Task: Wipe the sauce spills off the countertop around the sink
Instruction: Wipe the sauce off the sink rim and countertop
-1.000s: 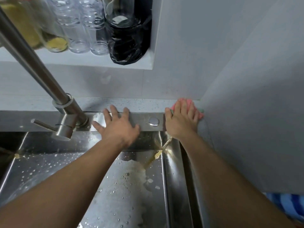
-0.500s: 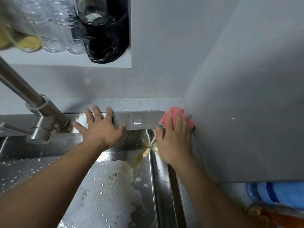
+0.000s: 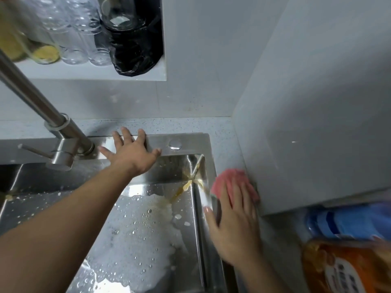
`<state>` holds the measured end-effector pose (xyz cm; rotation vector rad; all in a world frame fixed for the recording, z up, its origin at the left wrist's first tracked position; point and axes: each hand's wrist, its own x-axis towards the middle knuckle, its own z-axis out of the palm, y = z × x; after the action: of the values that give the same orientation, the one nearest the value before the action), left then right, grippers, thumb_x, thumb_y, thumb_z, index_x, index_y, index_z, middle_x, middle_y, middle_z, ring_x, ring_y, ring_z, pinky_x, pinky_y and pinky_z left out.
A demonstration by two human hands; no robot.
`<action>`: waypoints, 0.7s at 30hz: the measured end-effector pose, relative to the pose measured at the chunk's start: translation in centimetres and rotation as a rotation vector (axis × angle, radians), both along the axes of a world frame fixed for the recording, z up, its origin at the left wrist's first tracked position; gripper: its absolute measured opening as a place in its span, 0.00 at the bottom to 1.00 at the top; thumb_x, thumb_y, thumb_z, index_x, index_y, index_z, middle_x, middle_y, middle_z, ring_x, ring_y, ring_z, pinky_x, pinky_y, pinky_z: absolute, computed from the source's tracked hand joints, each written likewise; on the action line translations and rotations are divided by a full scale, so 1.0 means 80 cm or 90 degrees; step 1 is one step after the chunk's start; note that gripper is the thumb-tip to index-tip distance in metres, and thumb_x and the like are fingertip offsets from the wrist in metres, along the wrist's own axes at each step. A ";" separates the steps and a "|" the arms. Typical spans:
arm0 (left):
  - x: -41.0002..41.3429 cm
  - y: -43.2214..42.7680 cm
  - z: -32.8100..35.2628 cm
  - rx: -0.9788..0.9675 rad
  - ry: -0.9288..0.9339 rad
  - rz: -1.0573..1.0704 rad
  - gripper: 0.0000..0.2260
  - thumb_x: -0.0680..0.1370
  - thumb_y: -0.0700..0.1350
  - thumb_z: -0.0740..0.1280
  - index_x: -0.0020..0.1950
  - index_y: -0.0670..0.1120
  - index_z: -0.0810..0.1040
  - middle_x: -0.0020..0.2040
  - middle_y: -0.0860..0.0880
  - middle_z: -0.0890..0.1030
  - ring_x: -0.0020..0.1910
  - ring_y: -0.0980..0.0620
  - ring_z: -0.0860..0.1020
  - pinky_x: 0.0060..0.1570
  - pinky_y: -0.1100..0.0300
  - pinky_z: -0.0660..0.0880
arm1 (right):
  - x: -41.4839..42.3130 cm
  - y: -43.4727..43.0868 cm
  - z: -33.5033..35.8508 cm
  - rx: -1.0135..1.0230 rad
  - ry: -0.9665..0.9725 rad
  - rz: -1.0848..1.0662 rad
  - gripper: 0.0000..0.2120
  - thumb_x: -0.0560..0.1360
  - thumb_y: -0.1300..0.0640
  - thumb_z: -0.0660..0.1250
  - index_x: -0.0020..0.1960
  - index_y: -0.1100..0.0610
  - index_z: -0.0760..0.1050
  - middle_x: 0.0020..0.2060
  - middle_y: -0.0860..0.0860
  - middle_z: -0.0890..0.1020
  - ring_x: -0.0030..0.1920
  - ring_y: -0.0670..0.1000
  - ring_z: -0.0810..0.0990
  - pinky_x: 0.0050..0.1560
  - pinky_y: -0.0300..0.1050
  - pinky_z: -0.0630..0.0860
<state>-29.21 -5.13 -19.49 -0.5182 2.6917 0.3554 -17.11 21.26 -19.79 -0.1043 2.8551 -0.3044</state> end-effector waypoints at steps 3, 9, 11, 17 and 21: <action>0.016 0.009 0.011 0.010 0.064 -0.002 0.26 0.79 0.63 0.59 0.72 0.51 0.68 0.80 0.41 0.57 0.80 0.38 0.53 0.72 0.25 0.47 | 0.032 0.018 0.014 0.052 -0.066 0.012 0.40 0.77 0.27 0.39 0.80 0.43 0.27 0.81 0.50 0.32 0.81 0.57 0.32 0.76 0.55 0.32; 0.142 0.091 0.031 0.115 0.250 -0.157 0.15 0.80 0.53 0.61 0.62 0.47 0.77 0.60 0.44 0.78 0.58 0.40 0.77 0.55 0.48 0.76 | -0.102 -0.017 -0.017 0.072 -0.015 0.025 0.34 0.83 0.33 0.44 0.84 0.45 0.39 0.83 0.54 0.37 0.81 0.60 0.32 0.79 0.61 0.32; 0.188 0.113 0.028 0.163 0.227 -0.192 0.13 0.80 0.52 0.60 0.60 0.47 0.77 0.57 0.45 0.79 0.56 0.41 0.78 0.50 0.50 0.76 | -0.067 -0.006 -0.020 0.068 -0.020 0.013 0.34 0.83 0.34 0.43 0.84 0.47 0.39 0.83 0.54 0.37 0.81 0.59 0.32 0.79 0.60 0.32; 0.308 0.142 0.010 0.242 0.135 -0.220 0.13 0.82 0.53 0.58 0.60 0.50 0.76 0.57 0.48 0.80 0.55 0.46 0.78 0.50 0.52 0.77 | 0.084 0.023 -0.012 0.053 -0.097 0.036 0.38 0.83 0.33 0.45 0.81 0.49 0.29 0.80 0.51 0.29 0.79 0.55 0.26 0.80 0.62 0.34; 0.354 0.142 -0.007 0.252 0.141 -0.197 0.13 0.83 0.55 0.56 0.61 0.52 0.76 0.55 0.50 0.78 0.54 0.49 0.77 0.51 0.53 0.76 | -0.007 0.010 -0.018 0.077 -0.050 0.034 0.39 0.82 0.32 0.43 0.82 0.50 0.30 0.80 0.52 0.29 0.79 0.58 0.28 0.76 0.59 0.29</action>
<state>-0.88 6.25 -20.04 0.0558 2.7436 0.8705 -17.63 22.04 -21.21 -0.1414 2.7797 -0.1223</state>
